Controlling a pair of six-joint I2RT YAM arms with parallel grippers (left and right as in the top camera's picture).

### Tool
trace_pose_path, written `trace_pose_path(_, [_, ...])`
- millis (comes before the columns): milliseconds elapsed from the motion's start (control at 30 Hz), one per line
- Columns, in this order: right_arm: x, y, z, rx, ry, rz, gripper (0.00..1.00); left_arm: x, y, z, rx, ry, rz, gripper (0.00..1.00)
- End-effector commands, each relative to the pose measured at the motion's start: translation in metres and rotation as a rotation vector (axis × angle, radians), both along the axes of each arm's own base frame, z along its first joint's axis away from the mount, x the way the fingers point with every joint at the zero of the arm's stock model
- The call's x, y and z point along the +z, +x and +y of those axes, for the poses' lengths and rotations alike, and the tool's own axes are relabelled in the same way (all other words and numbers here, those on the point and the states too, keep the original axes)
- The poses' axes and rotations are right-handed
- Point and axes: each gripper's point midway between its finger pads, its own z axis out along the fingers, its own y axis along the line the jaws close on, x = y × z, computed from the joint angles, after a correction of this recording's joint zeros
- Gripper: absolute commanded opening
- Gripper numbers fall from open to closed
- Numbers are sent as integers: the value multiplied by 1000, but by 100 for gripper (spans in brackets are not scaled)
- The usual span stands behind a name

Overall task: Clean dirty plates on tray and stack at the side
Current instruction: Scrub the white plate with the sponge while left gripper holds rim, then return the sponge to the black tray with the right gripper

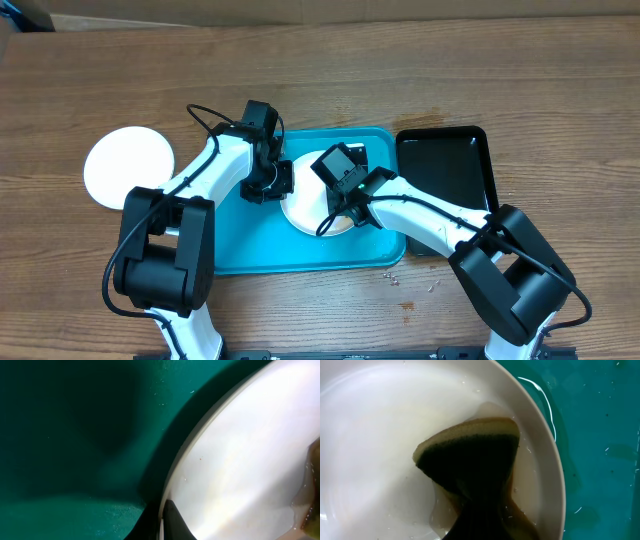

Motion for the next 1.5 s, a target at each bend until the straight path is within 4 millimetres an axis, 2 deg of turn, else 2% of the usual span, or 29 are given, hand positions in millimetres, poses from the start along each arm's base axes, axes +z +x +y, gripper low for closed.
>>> trace_pose_path(0, [-23,-26,6,-32,63,126,4,-9,-11,5,-14,37,29,4])
trace_pose_path(433, [-16,-22,34,-9,204,132,4,-9,-11,5,-14,37,29,4])
trace_pose_path(600, [-4,-5,49,25,314,104,4,-9,-11,5,-14,37,29,4])
trace_pose_path(700, [13,12,48,13,391,95,4,-9,-11,5,-14,37,29,4])
trace_pose_path(833, [59,32,47,62,535,64,4,-9,-11,5,-14,37,29,4])
trace_pose_path(933, [96,42,33,91,644,42,4,-9,-11,5,-14,37,29,5])
trace_pose_path(1000, [121,43,27,138,742,47,4,-9,-11,5,-14,37,29,5])
trace_pose_path(1167, [163,31,20,253,939,96,4,-9,-11,5,-14,37,29,5])
trace_pose_path(1267, [171,26,15,271,1000,134,4,-9,-11,5,-14,37,29,5])
trace_pose_path(1467, [156,32,-15,207,950,147,4,-9,-11,5,-15,38,29,4])
